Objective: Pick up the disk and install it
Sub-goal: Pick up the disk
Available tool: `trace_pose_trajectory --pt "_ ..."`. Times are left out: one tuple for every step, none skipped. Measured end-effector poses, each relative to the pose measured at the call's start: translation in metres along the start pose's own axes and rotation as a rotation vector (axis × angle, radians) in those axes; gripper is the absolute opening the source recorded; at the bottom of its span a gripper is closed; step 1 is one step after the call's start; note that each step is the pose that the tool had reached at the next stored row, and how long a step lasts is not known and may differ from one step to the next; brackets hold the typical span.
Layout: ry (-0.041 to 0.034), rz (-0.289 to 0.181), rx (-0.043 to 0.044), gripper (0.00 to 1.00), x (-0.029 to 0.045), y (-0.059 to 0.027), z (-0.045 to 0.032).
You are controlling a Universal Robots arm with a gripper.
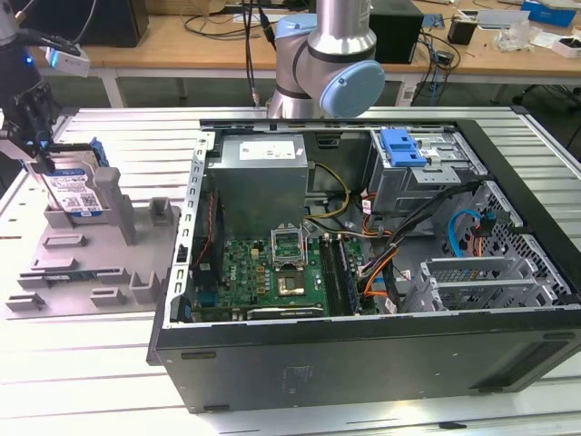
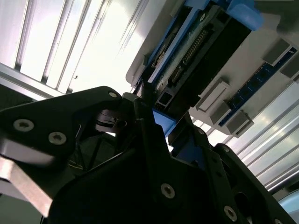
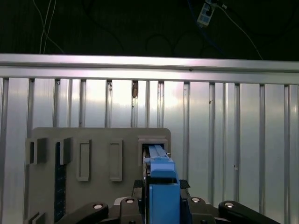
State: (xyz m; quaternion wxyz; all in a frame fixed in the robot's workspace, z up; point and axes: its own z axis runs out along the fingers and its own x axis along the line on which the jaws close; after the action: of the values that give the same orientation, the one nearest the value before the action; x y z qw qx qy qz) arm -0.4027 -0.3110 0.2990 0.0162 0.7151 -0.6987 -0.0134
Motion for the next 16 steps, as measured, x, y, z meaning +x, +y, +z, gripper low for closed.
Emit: trace_pose_trajectory --pt "0.0 0.0 0.0001 0.37 -0.0001 0.0003 0.0002" --pt "0.0001 0.0 -0.0001 0.37 0.0 0.0005 0.0003" --pt "0.0001 0.0 -0.0002 0.37 0.0 0.0006 0.0004" --pt "0.0001 0.0 -0.0002 0.37 -0.0001 0.0006 0.0004" --pt "0.0001 0.0 -0.0002 0.37 0.0 0.0006 0.0005" --pt "0.0001 0.0 -0.0002 0.37 -0.0001 0.0006 0.0005" --pt "0.0001 0.0 -0.0002 0.37 0.0 0.0006 0.0005" --pt "0.0001 0.0 -0.0001 0.37 -0.0001 0.0006 0.0005" --pt "0.0001 0.0 -0.0001 0.37 -0.0001 0.0006 0.0006" --pt "0.0001 0.0 -0.0001 0.37 -0.0001 0.0006 0.0006" --pt "0.0002 0.0 -0.0001 0.37 0.0 0.0006 0.0006" --pt "0.0003 0.0 -0.0001 0.37 0.0 0.0006 0.0006" --pt "0.0007 0.0 -0.0001 0.37 0.0 0.0006 0.0006" --pt "0.0009 0.0 0.0 0.37 0.0 0.0006 0.0006" --pt "0.0012 0.0 -0.0001 0.37 0.0 0.0006 0.0006" --pt "0.0013 0.0 -0.0001 0.37 0.0 0.0006 0.0006"
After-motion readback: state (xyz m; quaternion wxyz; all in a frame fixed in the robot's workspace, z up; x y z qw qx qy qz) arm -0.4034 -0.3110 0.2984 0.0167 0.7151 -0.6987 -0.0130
